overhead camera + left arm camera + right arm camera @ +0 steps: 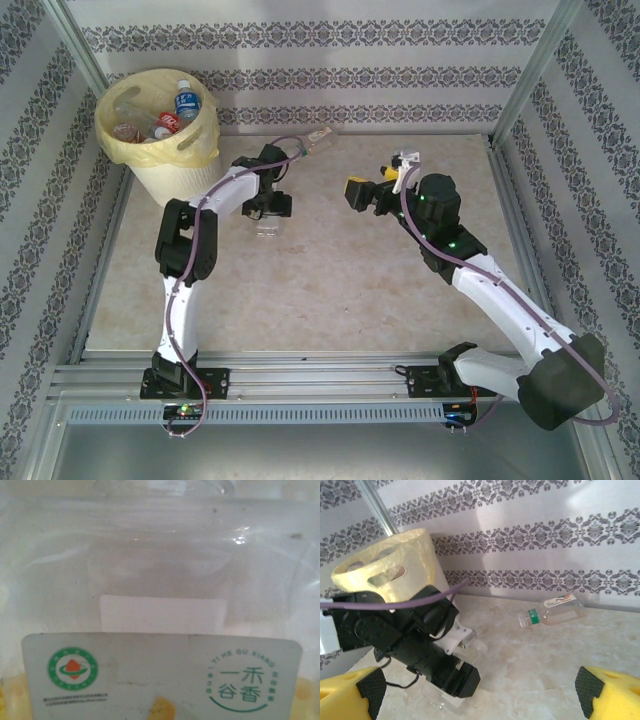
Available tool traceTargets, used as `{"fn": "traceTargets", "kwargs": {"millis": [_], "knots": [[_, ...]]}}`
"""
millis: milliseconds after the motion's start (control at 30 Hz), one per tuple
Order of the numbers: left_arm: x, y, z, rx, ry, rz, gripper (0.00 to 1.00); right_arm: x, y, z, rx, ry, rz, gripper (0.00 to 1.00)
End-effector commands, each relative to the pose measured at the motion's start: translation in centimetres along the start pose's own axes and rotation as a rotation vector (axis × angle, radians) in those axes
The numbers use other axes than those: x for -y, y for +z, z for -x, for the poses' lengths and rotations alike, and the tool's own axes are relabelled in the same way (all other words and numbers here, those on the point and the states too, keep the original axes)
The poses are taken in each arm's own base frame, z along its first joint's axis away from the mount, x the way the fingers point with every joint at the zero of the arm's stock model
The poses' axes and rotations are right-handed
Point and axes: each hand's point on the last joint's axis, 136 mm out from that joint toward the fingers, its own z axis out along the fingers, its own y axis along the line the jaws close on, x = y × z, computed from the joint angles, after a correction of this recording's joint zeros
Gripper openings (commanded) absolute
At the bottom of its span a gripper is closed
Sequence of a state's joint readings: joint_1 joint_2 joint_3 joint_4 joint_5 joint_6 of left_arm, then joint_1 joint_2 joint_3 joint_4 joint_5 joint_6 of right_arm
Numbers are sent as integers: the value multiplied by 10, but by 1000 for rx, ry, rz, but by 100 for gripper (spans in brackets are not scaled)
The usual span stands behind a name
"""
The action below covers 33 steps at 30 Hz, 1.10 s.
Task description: Put the plastic bottles in the bin
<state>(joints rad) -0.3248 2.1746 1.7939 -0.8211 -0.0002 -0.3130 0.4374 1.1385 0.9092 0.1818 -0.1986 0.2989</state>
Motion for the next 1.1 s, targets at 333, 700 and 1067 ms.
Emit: {"fn": "traceTargets", "kwargs": {"millis": [333,700,1067], "knots": [[-2,-172,61,400,-38,-203,65,-43,18,8,-1,-121,165,98],[-71,-288,103,694,-166,-159,64,-56,37,11,-17,-142,209,98],[-135,-371,148,954,-245,-5,64,-46,41,14,-19,-132,145,98]]}}
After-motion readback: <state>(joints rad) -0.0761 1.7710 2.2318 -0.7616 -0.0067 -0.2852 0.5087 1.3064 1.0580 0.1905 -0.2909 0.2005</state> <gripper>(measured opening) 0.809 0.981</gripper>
